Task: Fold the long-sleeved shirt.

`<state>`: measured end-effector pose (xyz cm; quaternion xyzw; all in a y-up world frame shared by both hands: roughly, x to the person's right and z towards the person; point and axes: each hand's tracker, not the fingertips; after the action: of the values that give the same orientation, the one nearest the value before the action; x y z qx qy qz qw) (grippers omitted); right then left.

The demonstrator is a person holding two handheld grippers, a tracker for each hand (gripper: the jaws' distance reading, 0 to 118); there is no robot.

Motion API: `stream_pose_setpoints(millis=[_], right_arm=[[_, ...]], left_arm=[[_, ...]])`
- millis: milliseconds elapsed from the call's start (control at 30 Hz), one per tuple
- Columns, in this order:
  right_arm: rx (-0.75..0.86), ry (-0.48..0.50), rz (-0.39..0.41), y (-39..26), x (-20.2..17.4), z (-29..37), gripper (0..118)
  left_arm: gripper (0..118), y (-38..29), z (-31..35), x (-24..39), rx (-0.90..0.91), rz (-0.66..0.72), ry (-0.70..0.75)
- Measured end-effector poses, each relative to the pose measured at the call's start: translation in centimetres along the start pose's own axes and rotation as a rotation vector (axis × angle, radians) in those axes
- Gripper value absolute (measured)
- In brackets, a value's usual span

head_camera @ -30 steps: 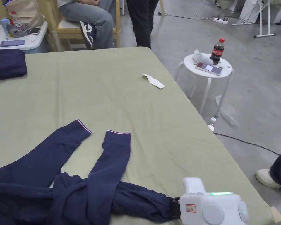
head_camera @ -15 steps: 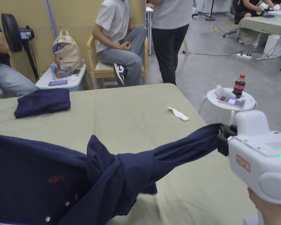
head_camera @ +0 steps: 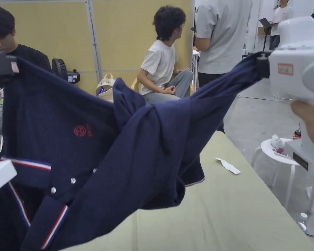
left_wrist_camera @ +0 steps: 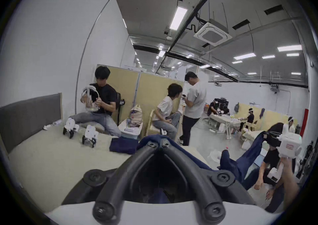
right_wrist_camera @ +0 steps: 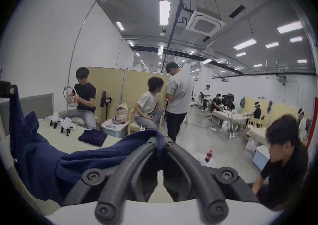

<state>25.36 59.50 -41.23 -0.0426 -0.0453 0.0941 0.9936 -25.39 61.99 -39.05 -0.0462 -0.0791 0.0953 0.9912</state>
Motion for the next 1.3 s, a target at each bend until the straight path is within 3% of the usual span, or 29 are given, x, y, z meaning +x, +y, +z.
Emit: stream_pose_setpoints(millis=[67,167,400,567,700,833,1033,1167,1300], right_arm=[[0.011,-0.027,0.047,2.5,-0.6,-2.6,4],[0.018,-0.058,0.076,5.4,-1.3,-6.3,4],[-0.047,-0.065,-0.083,7.6,-1.3,-14.2,4],[-0.096,-0.049,-0.071,1.0,-1.5,-17.7,4],[-0.209,0.004,-0.126,-11.0,-2.1,-18.0,4],[-0.343,0.042,-0.198,-26.1,-3.5,-14.9,4],[-0.576,0.048,-0.117,-44.7,-6.0,-5.1,4],[-0.563,0.055,-0.257,-46.5,-5.3,3.4,4],[-0.574,0.021,-0.269,-46.3,-5.0,9.3,4]], left_arm=[[0,1.8,-1.5,2.4,0.035,-0.069,0.042],[0,4.4,-4.7,3.4,0.043,-0.062,0.056],[0,5.2,-12.3,3.3,0.058,-0.142,0.113],[0,-1.4,-17.1,0.3,-0.032,-0.16,0.084],[0,-12.2,-17.0,-1.4,-0.156,-0.121,0.036],[0,-25.7,-15.4,-3.8,-0.356,-0.09,0.034],[0,-41.6,-7.3,-5.1,-0.59,-0.031,0.075],[0,-44.0,-0.5,-5.4,-0.614,0.024,0.071],[0,-42.8,5.1,-4.7,-0.608,0.008,0.092]])
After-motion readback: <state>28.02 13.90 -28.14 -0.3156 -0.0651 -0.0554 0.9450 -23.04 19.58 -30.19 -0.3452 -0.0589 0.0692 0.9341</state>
